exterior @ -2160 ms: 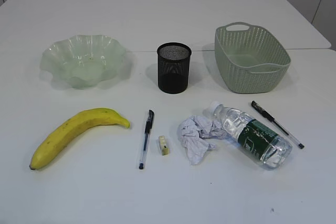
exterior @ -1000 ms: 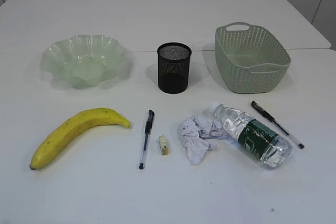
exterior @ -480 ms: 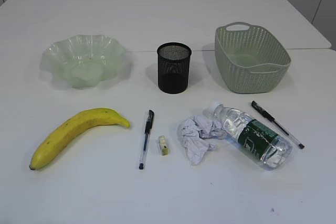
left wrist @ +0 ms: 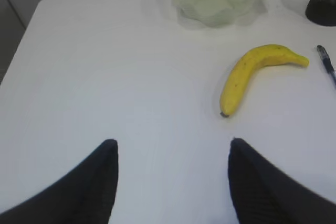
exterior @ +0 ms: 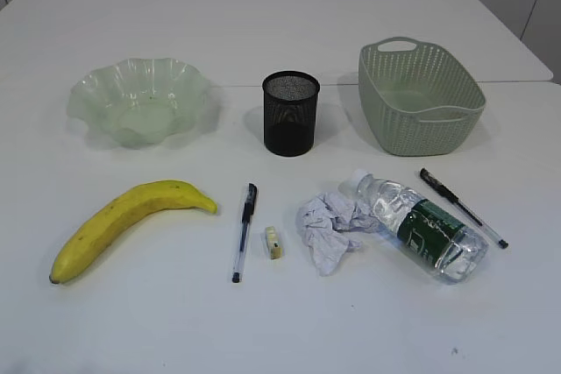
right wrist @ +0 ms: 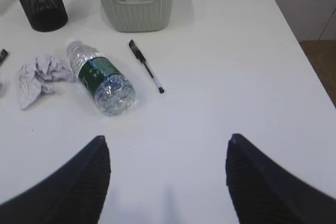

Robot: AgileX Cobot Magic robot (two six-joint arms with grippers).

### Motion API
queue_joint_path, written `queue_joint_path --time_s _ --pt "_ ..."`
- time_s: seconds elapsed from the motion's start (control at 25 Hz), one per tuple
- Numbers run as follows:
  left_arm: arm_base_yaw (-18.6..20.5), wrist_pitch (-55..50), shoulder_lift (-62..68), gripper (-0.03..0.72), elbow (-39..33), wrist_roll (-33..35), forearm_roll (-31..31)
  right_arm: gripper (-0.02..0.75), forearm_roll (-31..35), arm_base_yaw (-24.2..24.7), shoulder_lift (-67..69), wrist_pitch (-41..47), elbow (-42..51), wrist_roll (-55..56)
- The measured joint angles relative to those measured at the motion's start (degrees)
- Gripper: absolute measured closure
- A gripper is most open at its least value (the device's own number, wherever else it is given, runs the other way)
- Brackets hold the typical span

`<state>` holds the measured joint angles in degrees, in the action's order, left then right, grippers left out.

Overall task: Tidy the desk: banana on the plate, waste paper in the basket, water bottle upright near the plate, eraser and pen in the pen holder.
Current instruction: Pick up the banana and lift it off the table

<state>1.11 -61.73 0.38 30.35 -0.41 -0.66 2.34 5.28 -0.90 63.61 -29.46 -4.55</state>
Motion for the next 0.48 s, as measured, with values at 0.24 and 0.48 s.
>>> queue_joint_path --time_s 0.24,0.48 --pt "0.0 1.9 4.3 0.223 2.9 0.4 0.0 0.221 1.0 0.0 0.0 -3.0 -0.1 0.5" --pt "0.0 10.8 17.8 0.223 6.5 1.1 -0.8 0.244 1.1 0.0 2.0 -6.1 -0.2 0.7"
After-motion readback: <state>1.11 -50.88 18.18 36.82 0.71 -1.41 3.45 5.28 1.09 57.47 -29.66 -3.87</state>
